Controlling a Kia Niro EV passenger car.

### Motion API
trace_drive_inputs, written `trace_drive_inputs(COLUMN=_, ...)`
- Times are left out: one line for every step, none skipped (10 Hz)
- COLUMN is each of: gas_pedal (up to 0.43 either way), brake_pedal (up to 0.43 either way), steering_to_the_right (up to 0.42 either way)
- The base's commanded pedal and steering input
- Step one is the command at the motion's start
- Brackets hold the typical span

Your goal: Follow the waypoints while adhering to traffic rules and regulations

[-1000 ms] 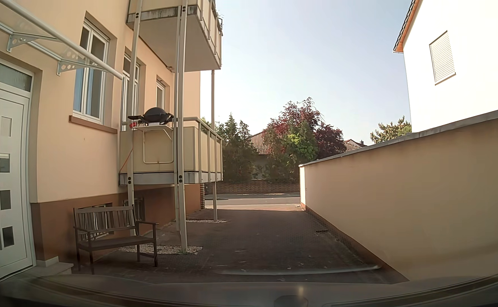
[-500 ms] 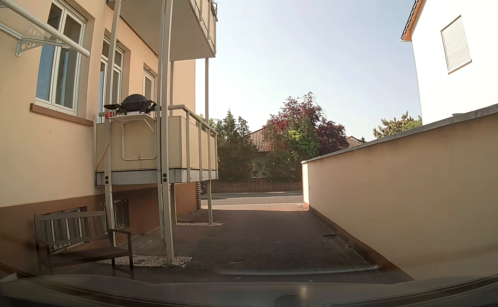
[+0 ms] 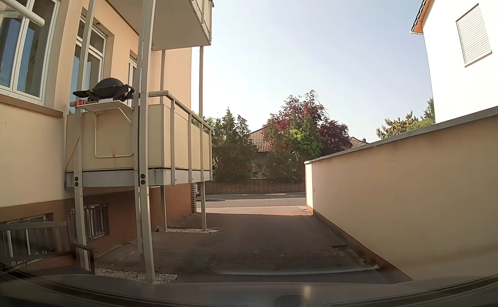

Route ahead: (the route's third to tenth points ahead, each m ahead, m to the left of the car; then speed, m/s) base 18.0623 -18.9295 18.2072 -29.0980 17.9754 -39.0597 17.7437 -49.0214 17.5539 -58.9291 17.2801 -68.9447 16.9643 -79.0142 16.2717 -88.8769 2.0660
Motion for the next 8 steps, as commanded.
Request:
trace_drive_inputs(gas_pedal=0.000, brake_pedal=0.030, steering_to_the_right=0.012)
trace_drive_inputs(gas_pedal=0.000, brake_pedal=0.030, steering_to_the_right=0.012)
trace_drive_inputs(gas_pedal=0.000, brake_pedal=0.030, steering_to_the_right=0.012)
trace_drive_inputs(gas_pedal=0.000, brake_pedal=0.030, steering_to_the_right=0.012)
trace_drive_inputs(gas_pedal=0.000, brake_pedal=0.030, steering_to_the_right=0.012)
trace_drive_inputs(gas_pedal=0.000, brake_pedal=0.030, steering_to_the_right=0.012)
trace_drive_inputs(gas_pedal=0.000, brake_pedal=0.030, steering_to_the_right=0.012)
trace_drive_inputs(gas_pedal=0.000, brake_pedal=0.030, steering_to_the_right=0.011)
